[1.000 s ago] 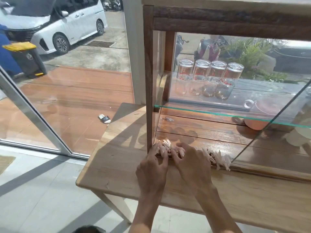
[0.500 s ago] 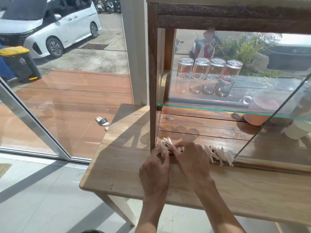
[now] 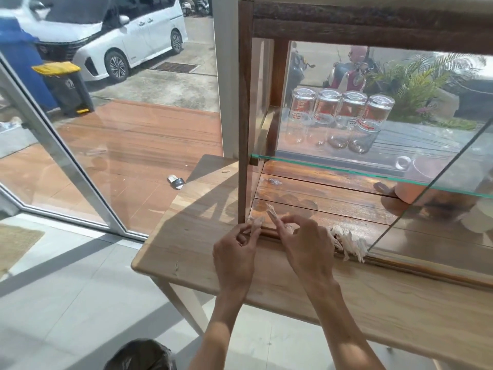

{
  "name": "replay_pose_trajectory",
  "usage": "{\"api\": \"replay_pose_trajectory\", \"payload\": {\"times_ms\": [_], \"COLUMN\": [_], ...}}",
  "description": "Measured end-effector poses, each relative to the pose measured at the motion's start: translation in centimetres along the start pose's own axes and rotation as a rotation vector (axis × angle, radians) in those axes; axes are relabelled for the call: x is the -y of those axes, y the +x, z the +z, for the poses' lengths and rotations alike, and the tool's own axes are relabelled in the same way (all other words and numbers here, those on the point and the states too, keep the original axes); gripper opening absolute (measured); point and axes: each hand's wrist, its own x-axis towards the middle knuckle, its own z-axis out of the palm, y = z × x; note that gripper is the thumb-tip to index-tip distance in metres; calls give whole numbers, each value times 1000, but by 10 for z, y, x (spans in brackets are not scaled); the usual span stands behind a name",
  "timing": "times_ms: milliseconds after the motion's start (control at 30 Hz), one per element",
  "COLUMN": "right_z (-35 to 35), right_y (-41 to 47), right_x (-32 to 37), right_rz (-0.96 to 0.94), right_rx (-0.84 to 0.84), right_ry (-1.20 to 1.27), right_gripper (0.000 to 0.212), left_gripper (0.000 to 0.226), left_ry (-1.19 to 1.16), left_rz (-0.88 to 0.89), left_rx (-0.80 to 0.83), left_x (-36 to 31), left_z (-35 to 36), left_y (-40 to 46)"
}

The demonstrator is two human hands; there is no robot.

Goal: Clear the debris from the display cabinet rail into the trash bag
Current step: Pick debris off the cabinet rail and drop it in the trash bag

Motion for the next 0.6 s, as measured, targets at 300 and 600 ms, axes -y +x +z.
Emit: {"api": "replay_pose_trajectory", "payload": {"times_ms": [300,600], "right_z": [-15,12], "right_y": [-22,-70], "right_x": [-11,16], "right_rz": [1,-117], "right_rx": [83,211], "right_ry": [148,160], "right_gripper": [32,30], "left_gripper": [11,15], "left_ry": [-141,-57], "left_rz": [-109,-158], "left_rx": [-68,-166], "left_x": [-11,7], "left_z": [-26,-103], "left_y": [-34,-63]}}
